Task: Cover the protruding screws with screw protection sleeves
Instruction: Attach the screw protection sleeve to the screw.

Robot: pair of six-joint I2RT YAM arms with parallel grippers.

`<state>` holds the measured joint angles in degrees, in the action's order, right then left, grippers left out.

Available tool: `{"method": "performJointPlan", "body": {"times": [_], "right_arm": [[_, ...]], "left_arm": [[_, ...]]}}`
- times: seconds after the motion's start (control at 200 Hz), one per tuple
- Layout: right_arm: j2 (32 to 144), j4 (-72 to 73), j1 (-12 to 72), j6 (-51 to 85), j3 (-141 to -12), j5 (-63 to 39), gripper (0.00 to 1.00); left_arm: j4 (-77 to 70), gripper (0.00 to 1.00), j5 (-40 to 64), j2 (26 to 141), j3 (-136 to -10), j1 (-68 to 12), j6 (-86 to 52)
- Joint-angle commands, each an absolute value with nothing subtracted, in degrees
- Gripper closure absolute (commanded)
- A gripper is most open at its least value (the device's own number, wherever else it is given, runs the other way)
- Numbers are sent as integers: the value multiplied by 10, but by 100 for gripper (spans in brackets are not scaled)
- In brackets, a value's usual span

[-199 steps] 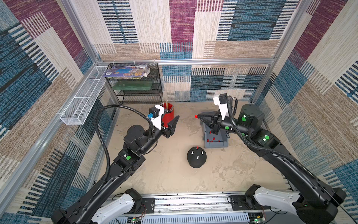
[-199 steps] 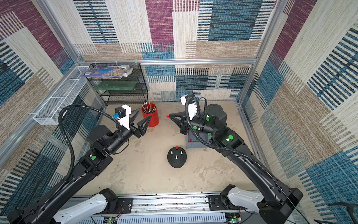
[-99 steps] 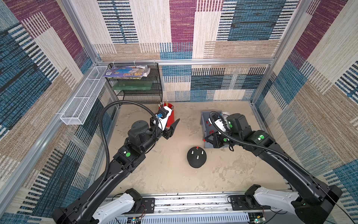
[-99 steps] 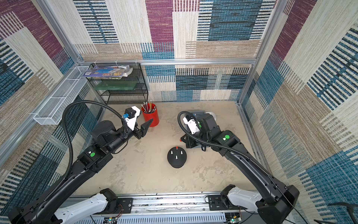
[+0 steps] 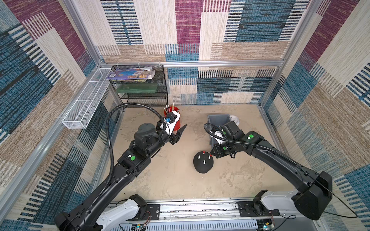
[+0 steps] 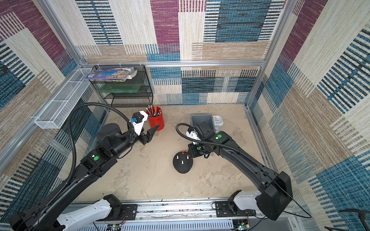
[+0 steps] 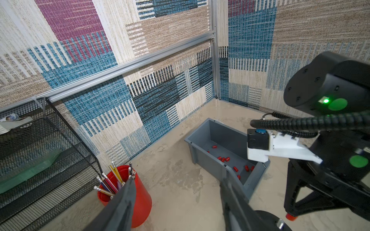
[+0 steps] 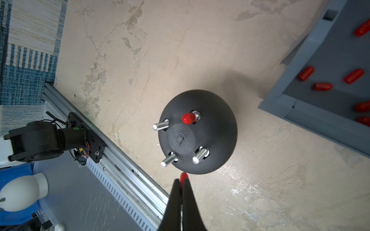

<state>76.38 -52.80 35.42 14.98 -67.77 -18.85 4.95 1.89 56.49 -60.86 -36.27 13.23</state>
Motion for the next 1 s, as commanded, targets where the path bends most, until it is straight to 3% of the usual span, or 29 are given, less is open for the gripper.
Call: {"method": "performJointPlan", "body": {"times": [0.0,0.997], "right_arm": [[775,-520,355,149,-682,-179,100],[821,-520,357,145,-687,-172,100]], "left_arm": [[54,34,16,561,-612,-363,149],[53,34,19,566,-608,-363,151]]}}
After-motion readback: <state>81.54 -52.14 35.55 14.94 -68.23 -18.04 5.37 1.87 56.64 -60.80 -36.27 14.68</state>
